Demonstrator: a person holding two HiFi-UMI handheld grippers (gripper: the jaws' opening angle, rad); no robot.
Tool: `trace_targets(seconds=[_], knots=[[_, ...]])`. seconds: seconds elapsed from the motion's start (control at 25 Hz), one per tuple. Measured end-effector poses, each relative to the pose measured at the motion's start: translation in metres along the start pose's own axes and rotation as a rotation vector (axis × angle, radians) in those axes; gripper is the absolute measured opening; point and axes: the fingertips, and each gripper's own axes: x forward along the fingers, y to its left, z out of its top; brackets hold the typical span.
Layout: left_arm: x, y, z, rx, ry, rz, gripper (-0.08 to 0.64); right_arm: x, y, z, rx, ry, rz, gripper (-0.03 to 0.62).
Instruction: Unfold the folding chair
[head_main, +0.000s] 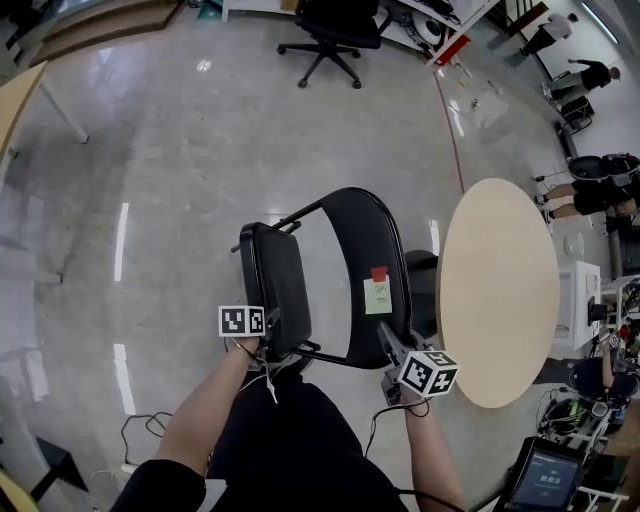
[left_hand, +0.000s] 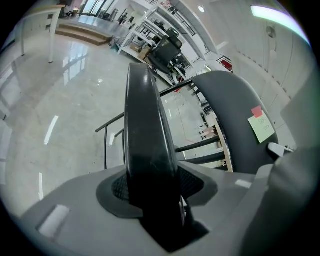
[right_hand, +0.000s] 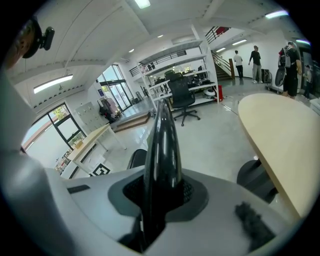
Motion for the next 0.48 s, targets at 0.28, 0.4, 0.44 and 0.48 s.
trace_targets(seconds=[0.28,0.4,0.44,0.48], knots=[[-0.014,0.021,-0.003,-0.034,-0.007,0.011,0.212,-0.001,-0.01,-0.001,0.035,-0.009,0.045,0.064],[-0.009,0.019,-0.002,-0.041,-0.012,0.01,0.212,0.0,-0.022,0.0,0.044,-0.015,0.065,0.064],[-0.008,0.019,-0.001,-0.04,-0.013,0.011,0.212,0.0,-0.025,0.0,0.047,-0.019,0.07,0.064],[-0.008,0.02,-0.002,-0.039,-0.013,0.013,0.212,0.0,-0.027,-0.001,0.051,-0.023,0.074,0.064]])
